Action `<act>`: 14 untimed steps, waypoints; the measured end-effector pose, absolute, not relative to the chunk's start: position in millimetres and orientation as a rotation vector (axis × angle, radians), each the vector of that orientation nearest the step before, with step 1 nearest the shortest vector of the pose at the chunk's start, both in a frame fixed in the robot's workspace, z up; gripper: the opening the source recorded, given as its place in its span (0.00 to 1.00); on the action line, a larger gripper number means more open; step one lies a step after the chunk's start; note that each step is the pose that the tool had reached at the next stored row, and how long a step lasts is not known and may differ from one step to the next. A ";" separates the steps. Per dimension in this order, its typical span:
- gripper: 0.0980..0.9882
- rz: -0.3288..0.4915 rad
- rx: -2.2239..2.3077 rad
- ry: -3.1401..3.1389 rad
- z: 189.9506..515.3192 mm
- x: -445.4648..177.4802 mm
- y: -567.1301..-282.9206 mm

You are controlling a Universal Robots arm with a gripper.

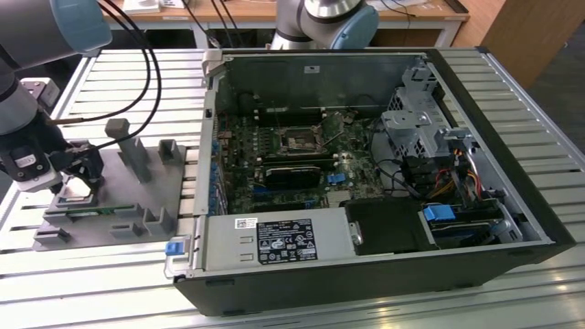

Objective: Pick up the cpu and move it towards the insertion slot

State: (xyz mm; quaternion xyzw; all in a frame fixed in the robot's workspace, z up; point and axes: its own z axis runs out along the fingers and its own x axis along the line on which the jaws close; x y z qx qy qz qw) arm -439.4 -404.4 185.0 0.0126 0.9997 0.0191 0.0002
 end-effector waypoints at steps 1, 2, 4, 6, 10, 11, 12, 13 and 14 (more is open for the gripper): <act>0.64 0.060 0.039 3.140 184.6 -439.4 -404.4; 0.64 0.060 0.039 3.141 184.3 -439.4 -404.4; 0.64 0.060 0.038 3.141 184.0 -439.4 -404.4; 0.63 0.060 0.037 3.141 183.8 -439.4 -404.4; 0.55 0.060 0.037 3.141 183.8 -439.4 -404.4; 0.54 0.060 0.037 3.141 183.8 -439.4 -404.4; 0.54 0.060 0.037 3.140 184.0 -439.4 -404.4; 0.49 0.060 0.037 3.140 184.4 -439.4 -404.4; 0.49 0.060 0.037 3.140 184.9 -439.4 -404.4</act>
